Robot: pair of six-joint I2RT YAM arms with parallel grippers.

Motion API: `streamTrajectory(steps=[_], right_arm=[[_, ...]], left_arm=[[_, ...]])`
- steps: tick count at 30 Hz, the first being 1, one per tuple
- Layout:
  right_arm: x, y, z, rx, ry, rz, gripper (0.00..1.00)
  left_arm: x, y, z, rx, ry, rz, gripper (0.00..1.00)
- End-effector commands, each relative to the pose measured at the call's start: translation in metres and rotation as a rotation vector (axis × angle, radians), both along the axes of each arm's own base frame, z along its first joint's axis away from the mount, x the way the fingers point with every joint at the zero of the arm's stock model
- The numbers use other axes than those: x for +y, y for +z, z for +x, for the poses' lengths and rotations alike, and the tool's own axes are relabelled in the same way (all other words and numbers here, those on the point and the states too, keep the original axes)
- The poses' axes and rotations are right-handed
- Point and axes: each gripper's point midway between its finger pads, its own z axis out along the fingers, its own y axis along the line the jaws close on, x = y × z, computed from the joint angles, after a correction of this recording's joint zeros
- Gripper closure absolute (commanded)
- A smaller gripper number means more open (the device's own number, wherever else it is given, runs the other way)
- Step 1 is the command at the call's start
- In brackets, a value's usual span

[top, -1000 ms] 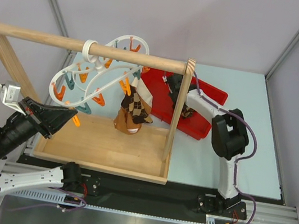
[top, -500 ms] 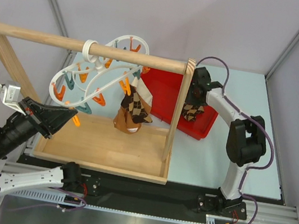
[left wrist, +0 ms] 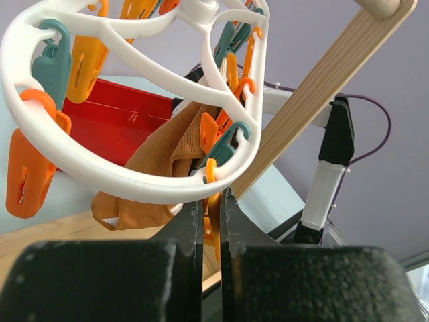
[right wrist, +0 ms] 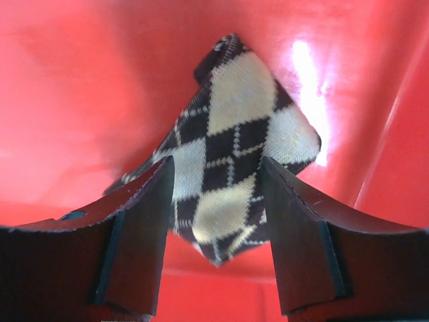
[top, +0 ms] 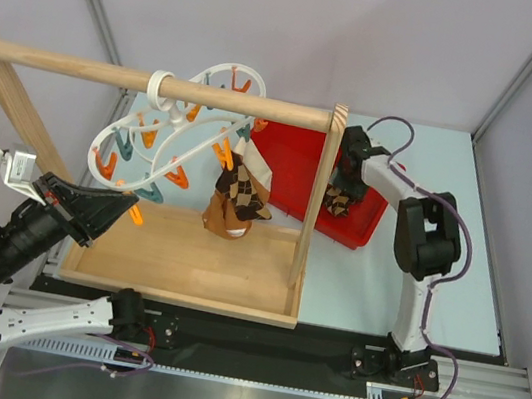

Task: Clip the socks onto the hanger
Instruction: Adjust the sock in the bin.

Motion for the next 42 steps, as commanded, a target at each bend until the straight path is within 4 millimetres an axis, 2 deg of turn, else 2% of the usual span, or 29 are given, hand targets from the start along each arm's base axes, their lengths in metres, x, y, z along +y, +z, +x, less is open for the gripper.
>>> streamTrajectory(steps=[1, 3, 5, 6, 7, 8, 9, 12, 15, 16, 17, 18, 20, 21, 23, 24, 27, 28, 30, 31, 32, 35, 36, 37, 39, 42], right_arm=[[-0.002, -0.012, 0.007, 0.005, -0.039, -0.11, 0.41], [-0.005, -0.027, 0.009, 0.026, -0.035, -0.146, 0.42], [-0.006, -0.03, 0.016, 0.028, -0.013, -0.152, 0.47], [-0.007, -0.037, 0.017, 0.04, -0.008, -0.162, 0.52], [-0.007, -0.036, 0.019, 0.037, -0.001, -0.167, 0.64], [-0.008, -0.031, 0.024, 0.022, 0.013, -0.18, 0.71], [-0.005, -0.021, 0.032, -0.018, 0.028, -0.18, 0.85], [0.007, 0.012, 0.048, -0.129, 0.153, -0.281, 1.0], [0.023, 0.063, 0.066, -0.276, 0.305, -0.452, 1.0], [0.025, 0.076, 0.067, -0.308, 0.326, -0.512, 1.0], [0.021, 0.099, 0.065, -0.349, 0.295, -0.606, 1.0], [0.019, 0.11, 0.062, -0.349, 0.337, -0.682, 1.0], [0.027, 0.125, 0.057, -0.383, 0.409, -0.684, 1.0], [0.031, 0.113, 0.048, -0.343, 0.493, -0.685, 1.0], [0.042, 0.103, 0.035, -0.315, 0.579, -0.622, 1.0], [0.04, 0.094, 0.028, -0.278, 0.603, -0.607, 1.0], [0.043, 0.054, 0.008, -0.171, 0.676, -0.501, 1.0], [0.048, 0.035, -0.004, -0.11, 0.725, -0.436, 1.0], [0.049, 0.015, -0.013, -0.053, 0.755, -0.387, 0.95], [0.051, -0.004, -0.023, 0.016, 0.789, -0.347, 0.89], [0.049, -0.014, -0.028, 0.051, 0.789, -0.33, 0.85], [0.04, -0.032, -0.047, 0.129, 0.751, -0.237, 0.7], [0.039, -0.029, -0.045, 0.105, 0.725, -0.207, 0.61], [0.039, -0.011, -0.044, 0.054, 0.714, -0.173, 0.56], [0.035, -0.001, -0.044, 0.006, 0.659, -0.095, 0.44], [0.033, 0.031, -0.036, -0.082, 0.625, -0.062, 0.38]], left_arm=[[-0.015, 0.009, -0.002, -0.006, -0.047, -0.02, 1.0], [-0.013, 0.008, -0.002, -0.004, -0.044, -0.022, 1.0], [-0.011, 0.008, -0.003, -0.003, -0.042, -0.025, 1.0], [-0.011, 0.008, -0.002, -0.004, -0.039, -0.026, 1.0], [-0.01, 0.008, -0.003, -0.004, -0.039, -0.028, 1.0], [-0.01, 0.008, -0.003, -0.004, -0.039, -0.027, 1.0], [-0.01, 0.009, -0.003, -0.004, -0.039, -0.028, 1.0], [-0.012, 0.008, -0.001, -0.001, -0.038, -0.017, 1.0], [-0.012, 0.008, -0.002, -0.002, -0.039, -0.018, 1.0], [-0.013, 0.008, -0.002, -0.001, -0.042, -0.019, 1.0], [-0.012, 0.008, -0.002, 0.0, -0.041, -0.021, 1.0], [-0.012, 0.008, -0.002, 0.001, -0.041, -0.023, 1.0], [-0.012, 0.008, -0.002, 0.001, -0.041, -0.026, 1.0], [-0.012, 0.008, -0.003, 0.0, -0.044, -0.031, 1.0], [-0.013, 0.008, -0.002, 0.0, -0.044, -0.031, 1.0], [-0.014, 0.009, -0.002, -0.001, -0.046, -0.032, 1.0], [-0.017, 0.009, -0.002, -0.001, -0.052, -0.026, 1.0], [-0.018, 0.008, -0.001, -0.001, -0.052, -0.022, 1.0], [-0.019, 0.009, -0.002, -0.003, -0.055, -0.022, 1.0], [-0.018, 0.01, -0.002, -0.004, -0.056, -0.023, 1.0], [-0.018, 0.01, -0.002, -0.003, -0.055, -0.022, 1.0], [-0.018, 0.009, -0.002, -0.002, -0.053, -0.023, 1.0], [-0.018, 0.008, -0.002, -0.001, -0.053, -0.02, 1.0], [-0.017, 0.008, -0.001, 0.0, -0.049, -0.019, 1.0], [-0.016, 0.009, -0.002, 0.0, -0.047, -0.02, 1.0], [-0.016, 0.008, -0.001, 0.0, -0.045, -0.018, 1.0]])
